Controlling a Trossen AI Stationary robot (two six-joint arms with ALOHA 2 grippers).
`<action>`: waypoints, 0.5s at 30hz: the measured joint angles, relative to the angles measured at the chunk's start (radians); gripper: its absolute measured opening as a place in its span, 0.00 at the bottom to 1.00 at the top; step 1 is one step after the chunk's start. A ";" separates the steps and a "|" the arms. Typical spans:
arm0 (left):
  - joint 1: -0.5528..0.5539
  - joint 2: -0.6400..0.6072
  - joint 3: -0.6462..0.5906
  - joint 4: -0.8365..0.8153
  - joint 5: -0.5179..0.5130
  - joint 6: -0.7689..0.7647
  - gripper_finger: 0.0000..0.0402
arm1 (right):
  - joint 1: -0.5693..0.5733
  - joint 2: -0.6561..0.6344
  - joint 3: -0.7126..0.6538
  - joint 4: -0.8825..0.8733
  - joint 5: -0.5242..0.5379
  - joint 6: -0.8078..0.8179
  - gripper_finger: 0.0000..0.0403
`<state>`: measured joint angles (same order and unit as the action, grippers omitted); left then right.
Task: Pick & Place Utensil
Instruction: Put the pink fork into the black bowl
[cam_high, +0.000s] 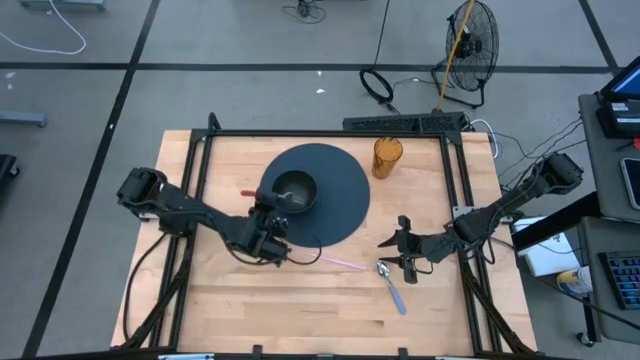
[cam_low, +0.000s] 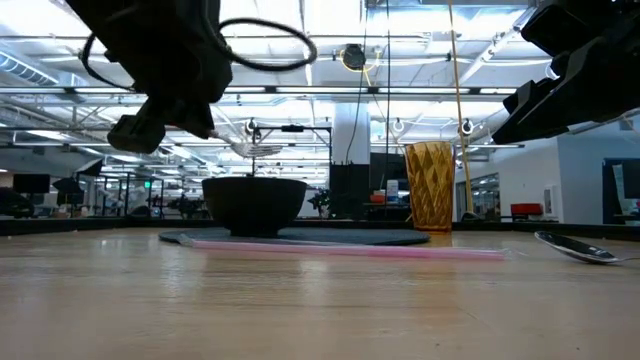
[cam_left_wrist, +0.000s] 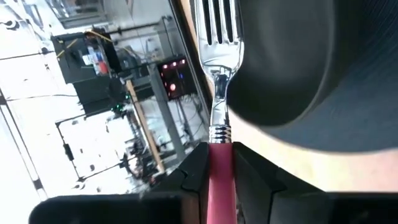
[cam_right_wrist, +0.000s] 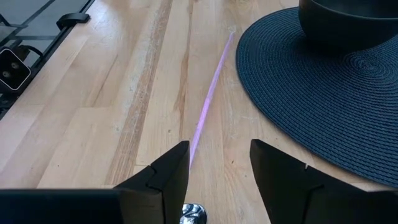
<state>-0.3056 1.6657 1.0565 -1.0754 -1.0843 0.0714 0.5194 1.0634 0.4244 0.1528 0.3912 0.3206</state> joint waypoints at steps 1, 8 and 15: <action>0.010 0.000 0.000 -0.011 0.000 0.010 0.15 | 0.000 0.000 0.000 0.000 0.000 0.000 0.41; 0.064 0.000 0.054 -0.117 0.001 0.043 0.10 | 0.000 0.000 0.000 0.000 0.001 0.000 0.41; 0.095 0.000 0.125 -0.163 0.016 0.176 0.09 | 0.000 0.000 0.000 0.000 0.001 0.000 0.41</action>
<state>-0.2104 1.6657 1.1817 -1.2381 -1.0683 0.2470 0.5194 1.0634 0.4244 0.1528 0.3920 0.3210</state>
